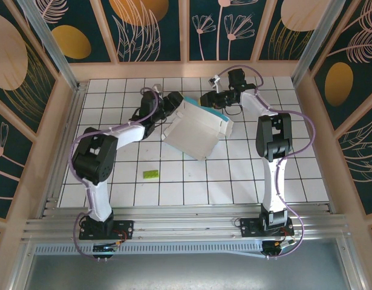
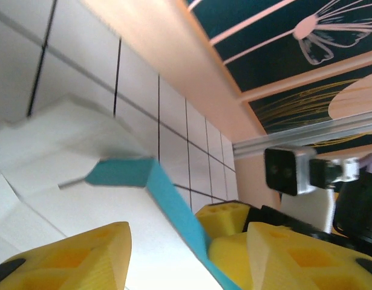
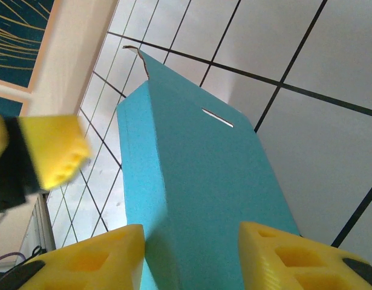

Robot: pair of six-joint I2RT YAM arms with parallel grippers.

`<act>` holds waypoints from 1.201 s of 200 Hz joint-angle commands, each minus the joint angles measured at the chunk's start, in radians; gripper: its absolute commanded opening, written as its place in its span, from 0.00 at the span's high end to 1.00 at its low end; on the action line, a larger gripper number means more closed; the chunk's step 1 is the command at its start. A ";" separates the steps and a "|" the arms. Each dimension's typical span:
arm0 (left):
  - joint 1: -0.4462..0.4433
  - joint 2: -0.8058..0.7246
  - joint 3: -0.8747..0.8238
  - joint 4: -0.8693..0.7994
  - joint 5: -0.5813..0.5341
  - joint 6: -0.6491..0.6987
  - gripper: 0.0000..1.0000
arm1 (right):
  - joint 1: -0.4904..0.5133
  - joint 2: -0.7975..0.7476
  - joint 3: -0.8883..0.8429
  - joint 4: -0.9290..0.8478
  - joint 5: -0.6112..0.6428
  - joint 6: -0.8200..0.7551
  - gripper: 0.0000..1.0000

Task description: Fold the paper box

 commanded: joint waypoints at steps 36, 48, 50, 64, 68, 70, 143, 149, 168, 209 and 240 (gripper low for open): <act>0.047 -0.121 -0.021 -0.285 -0.109 0.648 0.58 | 0.013 -0.013 -0.026 -0.014 0.056 -0.008 0.56; 0.068 -0.085 0.013 -0.370 -0.038 0.717 0.58 | 0.015 -0.019 -0.025 -0.013 0.062 -0.009 0.56; 0.070 -0.079 0.019 -0.382 -0.033 0.724 0.58 | 0.016 -0.020 -0.025 -0.015 0.063 -0.009 0.56; 0.080 -0.023 0.061 -0.465 0.001 0.763 0.58 | 0.018 -0.030 -0.024 -0.015 0.066 -0.010 0.56; 0.080 -0.006 0.075 -0.486 0.009 0.773 0.58 | 0.020 -0.033 -0.024 -0.015 0.066 -0.010 0.56; 0.080 0.002 0.081 -0.497 0.013 0.776 0.58 | 0.021 -0.033 -0.025 -0.016 0.068 -0.010 0.56; 0.082 0.228 0.272 -0.545 0.121 0.837 0.60 | 0.036 -0.060 -0.030 -0.036 0.091 -0.028 0.56; 0.082 0.246 0.300 -0.547 0.122 0.838 0.60 | 0.037 -0.061 -0.032 -0.036 0.092 -0.027 0.56; 0.081 0.308 0.369 -0.558 0.119 0.832 0.60 | 0.038 -0.063 -0.036 -0.028 0.095 -0.024 0.56; 0.083 0.431 0.510 -0.620 0.134 0.810 0.61 | 0.038 -0.062 -0.042 -0.019 0.096 -0.017 0.56; 0.084 0.478 0.553 -0.624 0.182 0.799 0.61 | 0.038 -0.064 -0.046 -0.018 0.097 -0.021 0.56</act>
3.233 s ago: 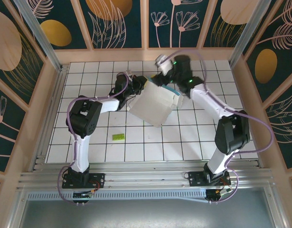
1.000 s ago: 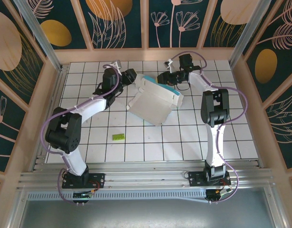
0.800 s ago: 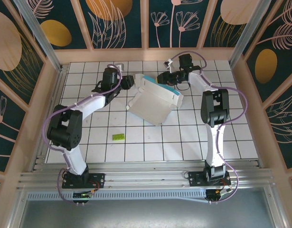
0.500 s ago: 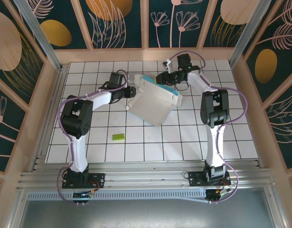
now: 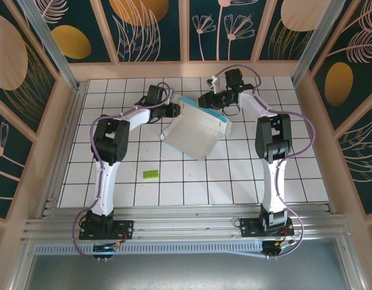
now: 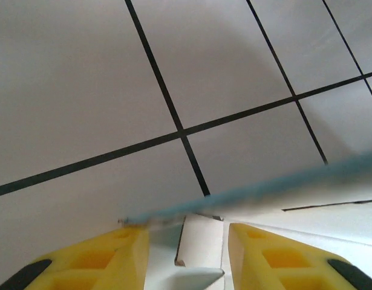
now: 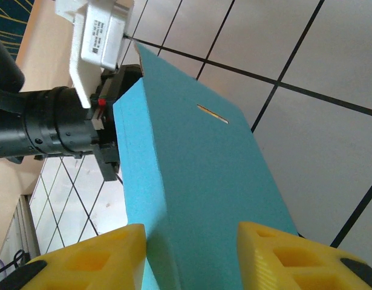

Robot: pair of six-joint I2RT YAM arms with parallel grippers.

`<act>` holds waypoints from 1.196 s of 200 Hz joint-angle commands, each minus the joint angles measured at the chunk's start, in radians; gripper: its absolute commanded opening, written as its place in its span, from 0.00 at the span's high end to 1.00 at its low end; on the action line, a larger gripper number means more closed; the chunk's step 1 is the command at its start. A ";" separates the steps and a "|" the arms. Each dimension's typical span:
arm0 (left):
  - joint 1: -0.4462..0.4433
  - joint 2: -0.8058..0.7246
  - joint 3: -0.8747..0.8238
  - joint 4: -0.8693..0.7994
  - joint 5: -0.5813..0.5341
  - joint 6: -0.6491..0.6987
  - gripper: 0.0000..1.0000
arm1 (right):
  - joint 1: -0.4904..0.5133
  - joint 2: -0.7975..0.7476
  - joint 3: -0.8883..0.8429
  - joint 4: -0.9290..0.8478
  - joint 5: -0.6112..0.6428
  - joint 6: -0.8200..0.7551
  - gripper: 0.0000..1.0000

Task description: Fold the paper box

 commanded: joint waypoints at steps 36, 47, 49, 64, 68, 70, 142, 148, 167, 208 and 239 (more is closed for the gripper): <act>0.003 0.099 0.100 -0.090 0.091 -0.010 0.61 | 0.011 -0.043 -0.030 -0.016 0.031 -0.018 0.56; 0.003 0.114 0.114 -0.109 0.102 -0.007 0.61 | 0.011 -0.045 -0.032 -0.012 0.033 -0.015 0.56; 0.003 0.115 0.115 -0.112 0.102 -0.007 0.61 | 0.010 -0.045 -0.032 -0.012 0.033 -0.015 0.56; 0.003 0.115 0.105 -0.114 0.109 -0.005 0.62 | 0.013 -0.046 -0.032 -0.010 0.035 -0.012 0.57; 0.003 0.113 0.101 -0.112 0.114 -0.003 0.62 | 0.013 -0.046 -0.033 -0.010 0.035 -0.012 0.57; 0.003 0.113 0.098 -0.111 0.116 -0.003 0.62 | 0.013 -0.047 -0.033 -0.009 0.035 -0.012 0.57; 0.003 0.070 0.069 -0.140 0.167 0.038 0.76 | 0.029 -0.060 -0.046 0.016 0.092 0.004 0.57; 0.003 0.061 0.058 -0.127 0.180 0.036 0.78 | 0.031 -0.062 -0.050 0.019 0.103 0.004 0.58; 0.003 0.044 0.038 -0.083 0.247 0.018 0.83 | 0.037 -0.071 -0.062 0.036 0.142 0.007 0.58; 0.003 0.028 -0.013 0.069 0.392 -0.098 0.82 | 0.045 -0.084 -0.082 0.051 0.193 0.007 0.59; 0.003 0.022 -0.063 0.130 0.427 -0.152 0.79 | 0.053 -0.092 -0.101 0.055 0.216 -0.002 0.59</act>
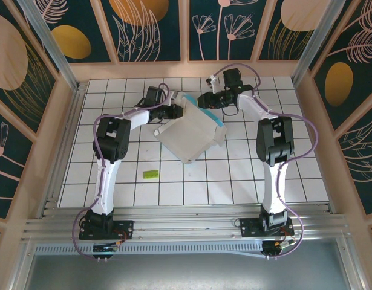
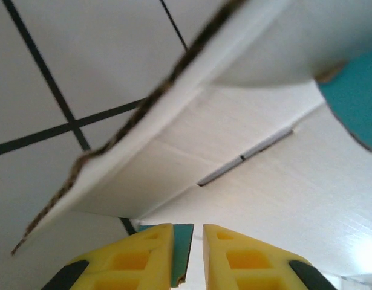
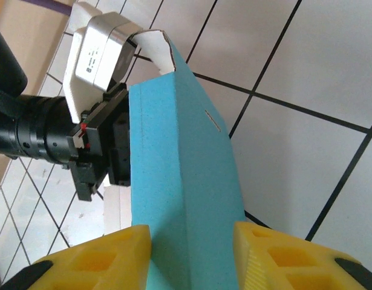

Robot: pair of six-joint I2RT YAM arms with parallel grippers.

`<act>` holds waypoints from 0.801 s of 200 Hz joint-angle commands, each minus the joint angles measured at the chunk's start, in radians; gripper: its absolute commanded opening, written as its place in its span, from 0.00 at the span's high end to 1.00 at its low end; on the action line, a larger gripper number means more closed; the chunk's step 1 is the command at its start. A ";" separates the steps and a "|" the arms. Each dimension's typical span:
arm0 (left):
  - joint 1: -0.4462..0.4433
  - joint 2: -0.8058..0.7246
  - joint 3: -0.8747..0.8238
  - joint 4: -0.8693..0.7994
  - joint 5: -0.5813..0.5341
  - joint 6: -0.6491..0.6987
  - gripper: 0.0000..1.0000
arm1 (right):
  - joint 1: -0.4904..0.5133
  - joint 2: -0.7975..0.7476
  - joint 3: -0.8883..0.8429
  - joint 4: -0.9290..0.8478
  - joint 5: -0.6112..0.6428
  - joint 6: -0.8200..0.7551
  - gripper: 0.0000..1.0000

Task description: Fold the paper box

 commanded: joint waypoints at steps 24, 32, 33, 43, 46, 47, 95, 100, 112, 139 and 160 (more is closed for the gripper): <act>-0.014 -0.033 -0.077 0.021 0.080 -0.075 0.77 | 0.031 -0.030 -0.046 0.000 0.077 -0.013 0.60; -0.012 -0.032 -0.081 0.010 0.068 -0.070 0.77 | 0.032 -0.031 -0.049 0.000 0.078 -0.015 0.60; -0.012 -0.032 -0.080 0.008 0.067 -0.069 0.77 | 0.032 -0.031 -0.049 0.000 0.078 -0.015 0.60; -0.012 -0.039 -0.083 -0.009 0.039 -0.061 0.76 | 0.033 -0.035 -0.049 -0.001 0.077 -0.018 0.60; -0.011 -0.043 -0.084 -0.010 0.030 -0.059 0.76 | 0.033 -0.035 -0.049 -0.003 0.078 -0.018 0.60; -0.011 -0.045 -0.084 -0.010 0.025 -0.058 0.76 | 0.033 -0.036 -0.049 -0.003 0.078 -0.018 0.60; -0.004 -0.179 -0.173 0.050 -0.127 -0.016 0.72 | 0.044 -0.061 -0.053 -0.013 0.114 -0.037 0.60; -0.002 -0.196 -0.183 0.054 -0.137 -0.004 0.72 | 0.046 -0.065 -0.054 -0.014 0.120 -0.040 0.60; -0.001 -0.240 -0.206 0.059 -0.172 0.021 0.71 | 0.051 -0.071 -0.061 -0.014 0.132 -0.049 0.60; 0.012 -0.350 -0.267 0.058 -0.247 0.086 0.66 | 0.066 -0.079 -0.074 -0.011 0.144 -0.062 0.60; 0.044 -0.407 -0.289 0.035 -0.261 0.153 0.58 | 0.076 -0.079 -0.072 -0.017 0.156 -0.071 0.60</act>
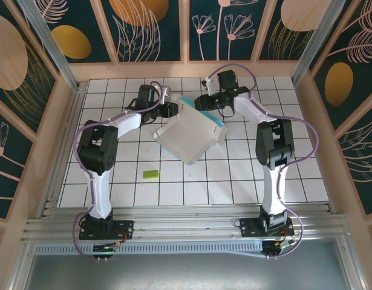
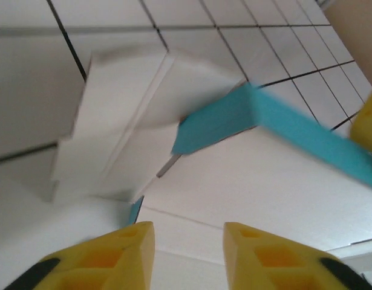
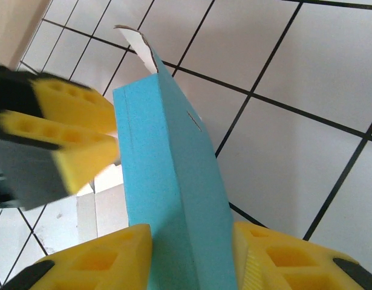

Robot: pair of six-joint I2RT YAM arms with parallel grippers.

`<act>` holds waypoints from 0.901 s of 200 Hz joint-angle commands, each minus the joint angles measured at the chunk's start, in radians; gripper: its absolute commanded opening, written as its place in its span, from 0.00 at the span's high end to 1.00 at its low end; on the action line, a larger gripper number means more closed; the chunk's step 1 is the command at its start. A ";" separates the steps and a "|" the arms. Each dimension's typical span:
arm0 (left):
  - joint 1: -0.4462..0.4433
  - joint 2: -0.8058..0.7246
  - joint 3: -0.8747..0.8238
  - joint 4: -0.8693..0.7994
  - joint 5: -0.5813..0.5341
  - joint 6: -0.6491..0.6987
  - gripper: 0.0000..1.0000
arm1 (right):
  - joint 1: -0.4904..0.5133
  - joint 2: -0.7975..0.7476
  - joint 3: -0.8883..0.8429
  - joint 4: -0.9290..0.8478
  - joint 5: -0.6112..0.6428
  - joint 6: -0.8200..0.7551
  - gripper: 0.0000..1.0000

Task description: Fold the paper box

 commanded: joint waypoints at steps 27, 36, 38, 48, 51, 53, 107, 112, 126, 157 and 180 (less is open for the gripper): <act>0.087 -0.056 0.045 -0.089 -0.006 0.277 0.57 | 0.025 -0.032 -0.020 -0.044 0.042 -0.044 0.60; 0.100 -0.034 0.074 -0.104 0.040 0.352 0.55 | 0.024 -0.035 -0.020 -0.047 0.037 -0.050 0.61; 0.102 -0.029 0.080 -0.107 0.048 0.367 0.55 | 0.025 -0.035 -0.020 -0.047 0.036 -0.050 0.61; 0.118 -0.003 0.108 -0.110 0.085 0.423 0.53 | 0.025 -0.035 -0.017 -0.054 0.031 -0.057 0.61; 0.123 0.005 0.120 -0.111 0.103 0.442 0.53 | 0.028 -0.035 -0.016 -0.056 0.031 -0.059 0.61; 0.126 0.011 0.125 -0.113 0.119 0.456 0.53 | 0.028 -0.035 -0.016 -0.057 0.030 -0.060 0.61; 0.151 0.158 0.308 -0.243 0.365 0.947 0.39 | 0.042 -0.017 0.006 -0.090 0.032 -0.082 0.61; 0.150 0.174 0.326 -0.261 0.379 0.987 0.39 | 0.043 -0.014 0.010 -0.095 0.032 -0.085 0.61; 0.151 0.220 0.388 -0.288 0.411 1.035 0.39 | 0.046 -0.011 0.021 -0.110 0.037 -0.093 0.61; 0.150 0.330 0.541 -0.343 0.449 1.011 0.35 | 0.048 -0.015 0.016 -0.116 0.042 -0.103 0.62; 0.148 0.366 0.575 -0.347 0.508 0.994 0.37 | 0.049 -0.014 0.018 -0.119 0.041 -0.106 0.62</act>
